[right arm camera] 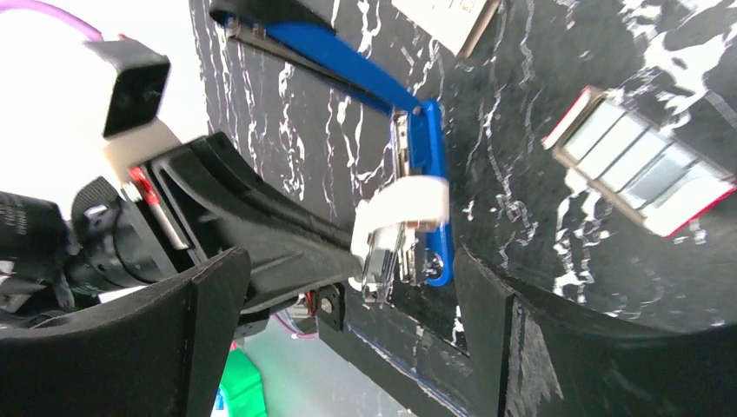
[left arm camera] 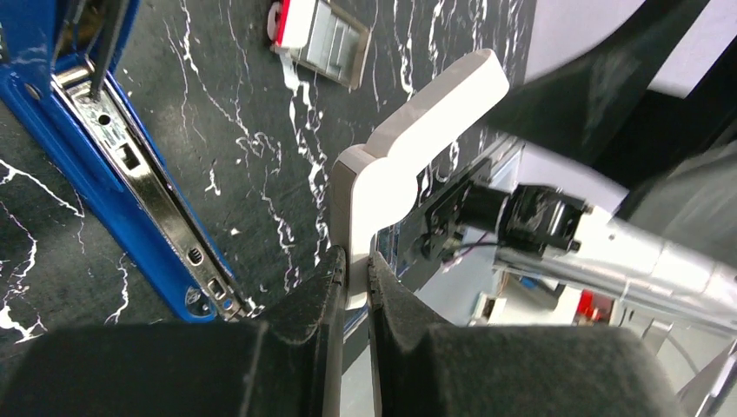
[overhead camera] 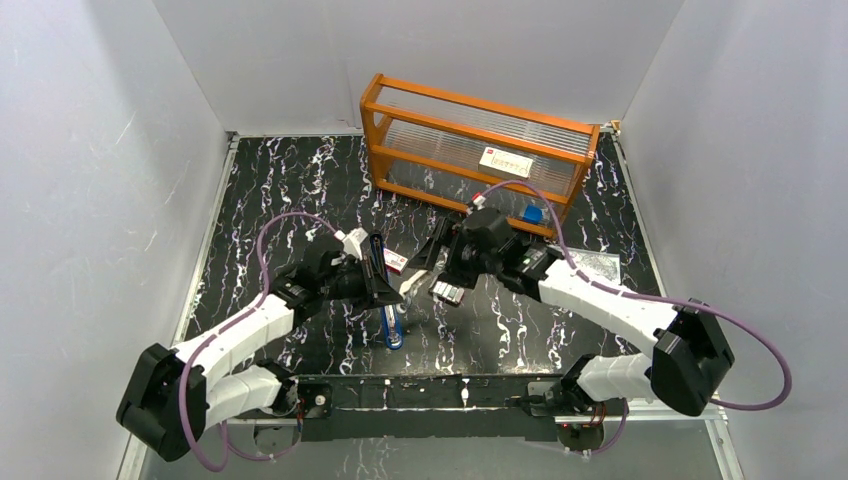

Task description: Load the staples into the stapler

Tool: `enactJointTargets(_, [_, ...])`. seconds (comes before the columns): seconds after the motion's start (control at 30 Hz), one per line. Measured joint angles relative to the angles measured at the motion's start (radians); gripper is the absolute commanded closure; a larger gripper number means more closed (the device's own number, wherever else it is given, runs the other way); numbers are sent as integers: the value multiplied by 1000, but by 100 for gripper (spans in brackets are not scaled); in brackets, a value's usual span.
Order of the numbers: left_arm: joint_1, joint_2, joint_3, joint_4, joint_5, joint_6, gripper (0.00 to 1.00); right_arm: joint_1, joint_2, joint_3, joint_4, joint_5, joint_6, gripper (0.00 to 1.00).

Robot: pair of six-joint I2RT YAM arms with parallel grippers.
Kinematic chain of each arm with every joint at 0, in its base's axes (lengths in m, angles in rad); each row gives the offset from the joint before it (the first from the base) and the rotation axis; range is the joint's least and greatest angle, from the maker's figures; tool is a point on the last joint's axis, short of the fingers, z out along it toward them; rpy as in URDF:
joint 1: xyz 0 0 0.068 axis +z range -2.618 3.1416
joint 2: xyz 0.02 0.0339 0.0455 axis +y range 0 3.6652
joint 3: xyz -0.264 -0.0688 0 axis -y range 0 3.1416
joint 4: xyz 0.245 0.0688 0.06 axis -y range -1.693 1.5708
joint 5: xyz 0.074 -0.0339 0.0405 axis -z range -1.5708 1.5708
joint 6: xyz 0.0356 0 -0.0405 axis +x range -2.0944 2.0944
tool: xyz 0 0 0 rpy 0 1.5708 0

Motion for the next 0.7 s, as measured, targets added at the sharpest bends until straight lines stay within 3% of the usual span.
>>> enactJointTargets(0.2, [0,-65,-2,39,-73,-101,100,144,21,-17,19,160,111,10])
enactJointTargets(0.33, [0,-86,-2,74,-78,-137,100,155,27,-33,73,229,137,16])
enactJointTargets(0.57, [0,-100,-38,133,-62,-197,100,158,69,-30,140,283,133,37])
enactJointTargets(0.7, [0,-105,-82,196,-27,-249,100,174,62,-36,172,333,133,41])
